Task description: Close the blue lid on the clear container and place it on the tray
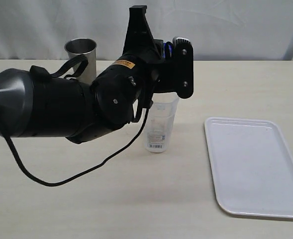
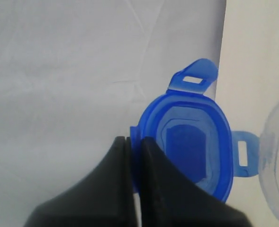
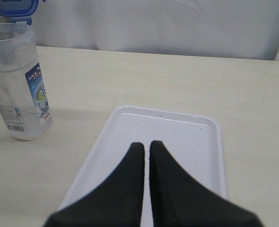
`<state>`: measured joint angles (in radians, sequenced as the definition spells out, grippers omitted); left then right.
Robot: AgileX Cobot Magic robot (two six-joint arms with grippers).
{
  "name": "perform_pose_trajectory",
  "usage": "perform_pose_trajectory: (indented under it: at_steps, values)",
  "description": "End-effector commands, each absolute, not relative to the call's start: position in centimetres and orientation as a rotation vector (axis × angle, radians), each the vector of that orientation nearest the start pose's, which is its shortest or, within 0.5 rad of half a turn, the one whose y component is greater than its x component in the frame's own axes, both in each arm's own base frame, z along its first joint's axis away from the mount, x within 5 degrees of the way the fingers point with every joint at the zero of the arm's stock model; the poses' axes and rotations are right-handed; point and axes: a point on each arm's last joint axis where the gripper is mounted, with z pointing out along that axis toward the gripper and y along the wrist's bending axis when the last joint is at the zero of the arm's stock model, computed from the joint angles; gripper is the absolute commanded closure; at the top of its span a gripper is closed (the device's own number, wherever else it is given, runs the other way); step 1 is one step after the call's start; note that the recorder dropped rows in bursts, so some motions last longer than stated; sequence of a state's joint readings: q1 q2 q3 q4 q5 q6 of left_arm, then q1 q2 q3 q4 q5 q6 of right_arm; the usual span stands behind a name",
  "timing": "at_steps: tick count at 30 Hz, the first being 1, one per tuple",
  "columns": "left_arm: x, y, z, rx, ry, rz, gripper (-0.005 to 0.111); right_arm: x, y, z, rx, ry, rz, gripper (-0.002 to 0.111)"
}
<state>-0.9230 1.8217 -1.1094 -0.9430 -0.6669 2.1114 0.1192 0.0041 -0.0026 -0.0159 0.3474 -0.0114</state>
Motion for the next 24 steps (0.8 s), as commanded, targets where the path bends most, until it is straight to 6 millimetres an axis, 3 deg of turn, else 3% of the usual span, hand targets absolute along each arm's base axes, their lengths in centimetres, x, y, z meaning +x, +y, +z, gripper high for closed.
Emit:
perform_pose_trajectory:
  at_steps: [1, 24]
  values:
    - [27.06, -29.84, 24.54, 1.422, 1.082, 0.728, 0.107, 5.31, 0.56, 18.20, -0.119, 1.826, 0.060, 0.104]
    - [26.84, -30.01, 24.51, 1.420, 1.088, 0.720, 0.107, 5.31, 0.56, 18.20, -0.119, 1.826, 0.060, 0.104]
